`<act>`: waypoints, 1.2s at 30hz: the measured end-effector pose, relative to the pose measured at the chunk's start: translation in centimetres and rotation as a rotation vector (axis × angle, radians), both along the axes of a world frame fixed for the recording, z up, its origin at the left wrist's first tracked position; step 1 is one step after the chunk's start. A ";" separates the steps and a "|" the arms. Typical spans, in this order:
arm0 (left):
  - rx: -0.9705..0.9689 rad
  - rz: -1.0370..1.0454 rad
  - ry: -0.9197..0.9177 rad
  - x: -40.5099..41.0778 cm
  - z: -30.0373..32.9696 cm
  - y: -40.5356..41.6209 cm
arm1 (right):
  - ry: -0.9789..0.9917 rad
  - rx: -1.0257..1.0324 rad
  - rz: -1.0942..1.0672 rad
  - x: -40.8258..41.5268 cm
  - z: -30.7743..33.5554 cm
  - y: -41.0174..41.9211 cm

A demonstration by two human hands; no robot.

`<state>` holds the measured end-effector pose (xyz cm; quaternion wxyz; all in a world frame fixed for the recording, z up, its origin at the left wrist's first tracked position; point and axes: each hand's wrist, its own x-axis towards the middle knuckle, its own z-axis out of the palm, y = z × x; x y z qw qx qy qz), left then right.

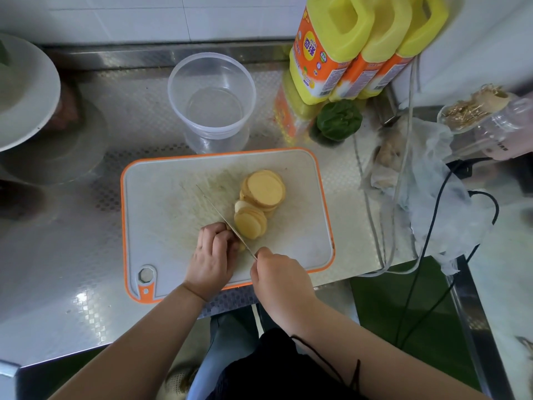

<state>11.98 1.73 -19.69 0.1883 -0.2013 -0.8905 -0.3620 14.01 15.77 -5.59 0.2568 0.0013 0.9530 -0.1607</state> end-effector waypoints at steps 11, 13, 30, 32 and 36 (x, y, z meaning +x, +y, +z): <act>0.030 -0.007 -0.020 -0.3 0.3 0.1 | -0.025 0.027 -0.001 -1.1 -1.9 -1.1; 0.031 -0.016 -0.027 -0.2 0.1 0.0 | -0.063 0.009 -0.030 -1.4 -2.5 -1.0; 0.038 0.002 -0.027 -0.1 0.5 -0.3 | -0.044 -0.051 -0.066 -2.0 -3.9 0.2; 0.040 0.011 -0.024 -0.1 0.3 -0.3 | 0.023 -0.044 -0.035 -1.4 -2.9 0.2; 0.032 0.013 -0.027 -0.1 0.0 -0.3 | 0.084 -0.058 0.004 -0.4 -0.9 0.2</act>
